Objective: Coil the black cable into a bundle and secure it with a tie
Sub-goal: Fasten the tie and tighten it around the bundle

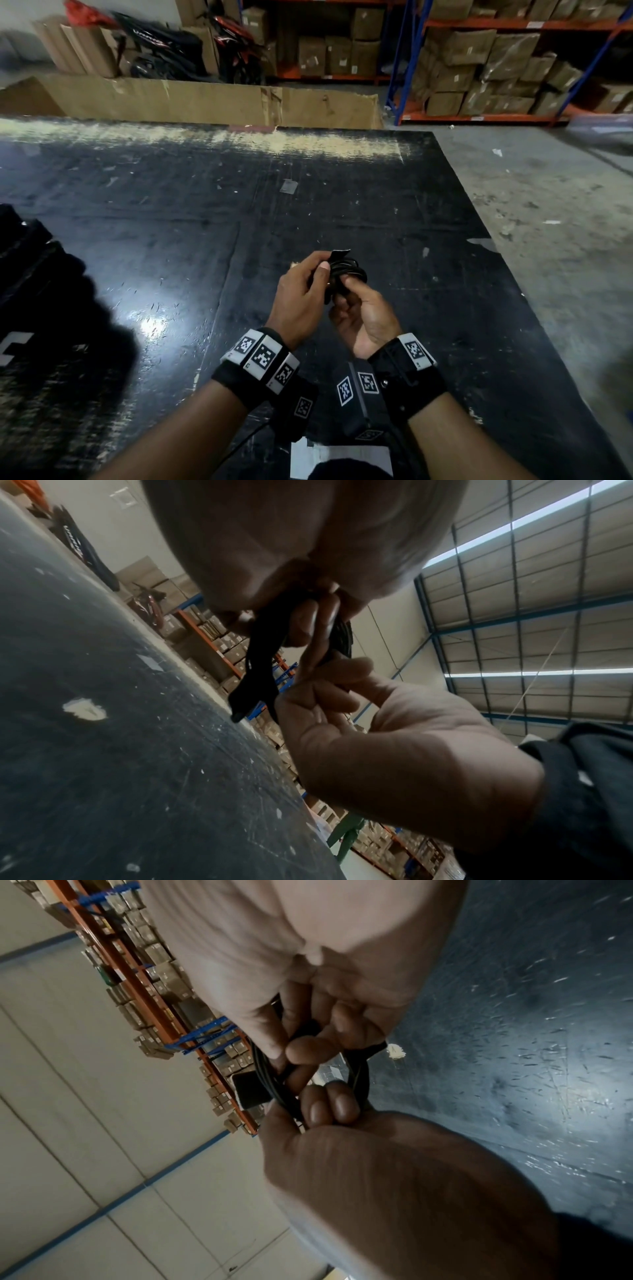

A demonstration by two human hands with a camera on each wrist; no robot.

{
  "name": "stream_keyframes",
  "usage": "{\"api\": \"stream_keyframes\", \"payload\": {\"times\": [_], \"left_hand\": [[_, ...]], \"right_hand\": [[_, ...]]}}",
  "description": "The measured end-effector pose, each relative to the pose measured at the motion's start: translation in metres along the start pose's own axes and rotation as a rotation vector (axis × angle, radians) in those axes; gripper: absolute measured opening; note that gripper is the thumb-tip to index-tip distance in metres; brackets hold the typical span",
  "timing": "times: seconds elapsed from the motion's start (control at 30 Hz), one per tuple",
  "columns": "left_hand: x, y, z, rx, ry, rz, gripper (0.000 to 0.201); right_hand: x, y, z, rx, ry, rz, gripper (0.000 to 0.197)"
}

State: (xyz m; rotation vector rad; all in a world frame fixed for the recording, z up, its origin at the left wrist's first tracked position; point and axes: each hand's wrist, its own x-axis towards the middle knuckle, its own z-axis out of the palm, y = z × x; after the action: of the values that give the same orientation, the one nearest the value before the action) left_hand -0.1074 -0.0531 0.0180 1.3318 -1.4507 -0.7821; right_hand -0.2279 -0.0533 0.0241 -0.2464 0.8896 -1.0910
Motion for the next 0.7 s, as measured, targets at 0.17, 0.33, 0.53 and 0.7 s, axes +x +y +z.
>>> {"api": "stream_keyframes", "payload": {"times": [0.17, 0.33, 0.53, 0.7], "left_hand": [[0.003, 0.0, -0.003, 0.067, 0.07, 0.025, 0.032], [0.002, -0.002, -0.004, 0.128, 0.066, 0.072, 0.028], [0.004, -0.005, -0.009, 0.171, 0.048, 0.097, 0.028], [0.003, 0.004, -0.016, 0.17, -0.044, 0.072, 0.029]], "right_hand": [[-0.01, -0.003, 0.003, -0.217, 0.05, -0.124, 0.009], [-0.018, 0.001, 0.004, -0.397, 0.087, -0.349, 0.012], [-0.02, -0.007, -0.004, -0.7, -0.019, -0.584, 0.015], [-0.023, -0.013, -0.011, -1.024, -0.047, -0.83, 0.022]]}}
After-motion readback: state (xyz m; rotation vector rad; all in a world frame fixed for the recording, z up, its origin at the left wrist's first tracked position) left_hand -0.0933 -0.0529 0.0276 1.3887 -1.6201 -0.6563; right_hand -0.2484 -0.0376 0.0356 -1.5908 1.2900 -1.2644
